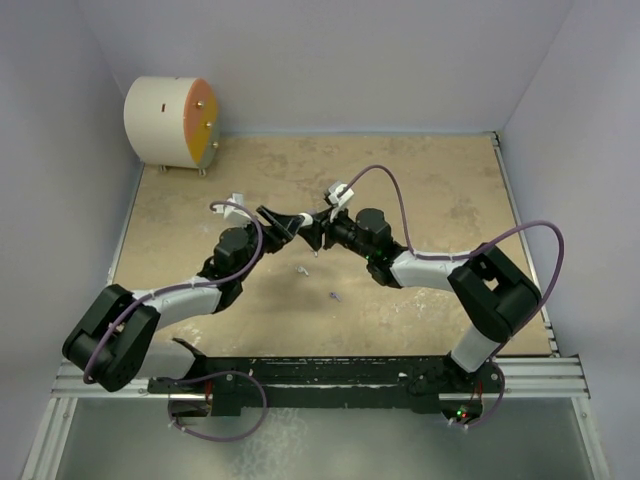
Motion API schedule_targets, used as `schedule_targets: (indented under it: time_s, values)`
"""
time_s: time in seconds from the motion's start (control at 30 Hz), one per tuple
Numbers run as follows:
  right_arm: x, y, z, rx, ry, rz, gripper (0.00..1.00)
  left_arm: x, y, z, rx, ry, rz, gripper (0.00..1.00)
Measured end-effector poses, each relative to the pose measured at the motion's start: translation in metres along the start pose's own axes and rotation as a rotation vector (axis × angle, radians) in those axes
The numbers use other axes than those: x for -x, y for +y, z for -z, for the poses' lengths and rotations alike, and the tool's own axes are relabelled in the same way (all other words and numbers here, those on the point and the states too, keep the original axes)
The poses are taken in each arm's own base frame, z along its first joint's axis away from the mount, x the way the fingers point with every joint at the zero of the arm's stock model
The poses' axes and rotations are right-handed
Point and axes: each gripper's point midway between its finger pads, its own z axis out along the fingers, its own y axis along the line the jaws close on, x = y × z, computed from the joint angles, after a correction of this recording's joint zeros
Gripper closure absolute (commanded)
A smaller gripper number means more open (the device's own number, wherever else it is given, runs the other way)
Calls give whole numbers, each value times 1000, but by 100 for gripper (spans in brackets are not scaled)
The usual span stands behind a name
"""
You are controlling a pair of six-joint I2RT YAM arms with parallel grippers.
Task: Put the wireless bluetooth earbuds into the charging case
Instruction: Pick up the charging case at the center of the board.
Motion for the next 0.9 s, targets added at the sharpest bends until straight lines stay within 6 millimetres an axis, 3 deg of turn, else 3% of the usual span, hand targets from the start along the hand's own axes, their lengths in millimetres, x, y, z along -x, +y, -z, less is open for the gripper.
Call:
schedule_targets:
  time_s: [0.47,0.9]
  values:
    - [0,5,0,3,0,-110,100,16,-22,-3,-61,-108,19,49]
    - [-2,9,0,23,10,-141,100,9,-18,-7,-55,-102,18,49]
